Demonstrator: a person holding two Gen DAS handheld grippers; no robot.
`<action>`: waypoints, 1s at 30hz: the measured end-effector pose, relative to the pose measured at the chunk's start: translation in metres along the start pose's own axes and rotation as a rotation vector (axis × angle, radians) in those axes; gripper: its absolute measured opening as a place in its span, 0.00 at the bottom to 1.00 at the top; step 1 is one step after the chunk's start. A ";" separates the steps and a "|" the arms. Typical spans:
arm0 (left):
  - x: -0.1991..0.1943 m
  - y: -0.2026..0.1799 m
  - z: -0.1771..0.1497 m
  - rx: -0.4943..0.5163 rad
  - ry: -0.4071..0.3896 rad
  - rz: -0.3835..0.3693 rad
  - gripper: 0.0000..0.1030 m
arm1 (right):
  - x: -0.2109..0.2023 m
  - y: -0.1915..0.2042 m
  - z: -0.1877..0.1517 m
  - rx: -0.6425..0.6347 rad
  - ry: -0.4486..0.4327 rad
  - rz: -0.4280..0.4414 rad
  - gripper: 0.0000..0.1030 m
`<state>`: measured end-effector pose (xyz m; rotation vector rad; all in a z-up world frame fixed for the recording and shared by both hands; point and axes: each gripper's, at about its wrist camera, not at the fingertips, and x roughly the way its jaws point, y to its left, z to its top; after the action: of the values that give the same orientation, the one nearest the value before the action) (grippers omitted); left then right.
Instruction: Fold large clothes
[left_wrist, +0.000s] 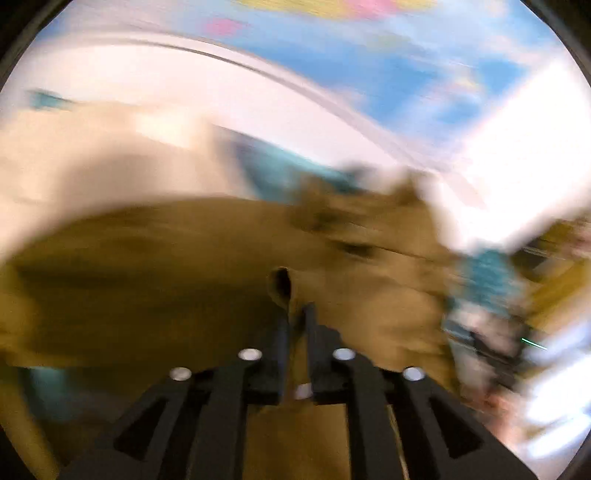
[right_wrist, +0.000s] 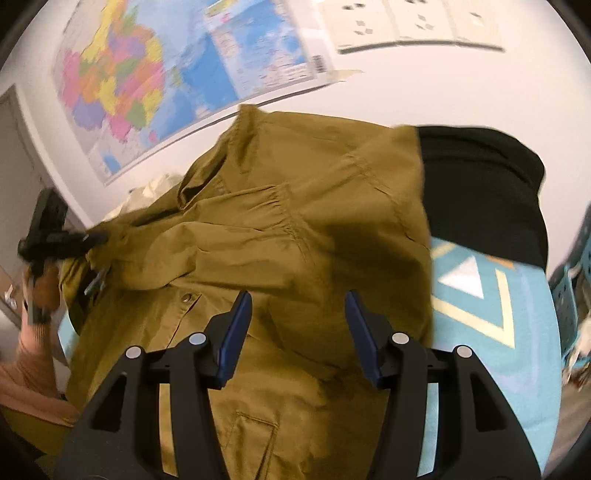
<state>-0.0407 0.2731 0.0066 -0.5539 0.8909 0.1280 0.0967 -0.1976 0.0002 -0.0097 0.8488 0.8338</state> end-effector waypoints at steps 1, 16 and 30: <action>0.003 0.005 -0.001 0.011 0.004 0.096 0.34 | 0.003 0.003 0.001 -0.015 0.008 0.000 0.52; 0.062 -0.054 -0.032 0.391 0.127 0.129 0.61 | 0.049 -0.064 0.022 0.192 0.086 -0.100 0.72; 0.024 -0.067 -0.026 0.507 -0.015 0.129 0.72 | -0.003 -0.002 0.042 0.014 -0.064 -0.176 0.47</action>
<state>-0.0219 0.1999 0.0025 -0.0236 0.9025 0.0197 0.1248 -0.1873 0.0302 -0.0449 0.7819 0.6592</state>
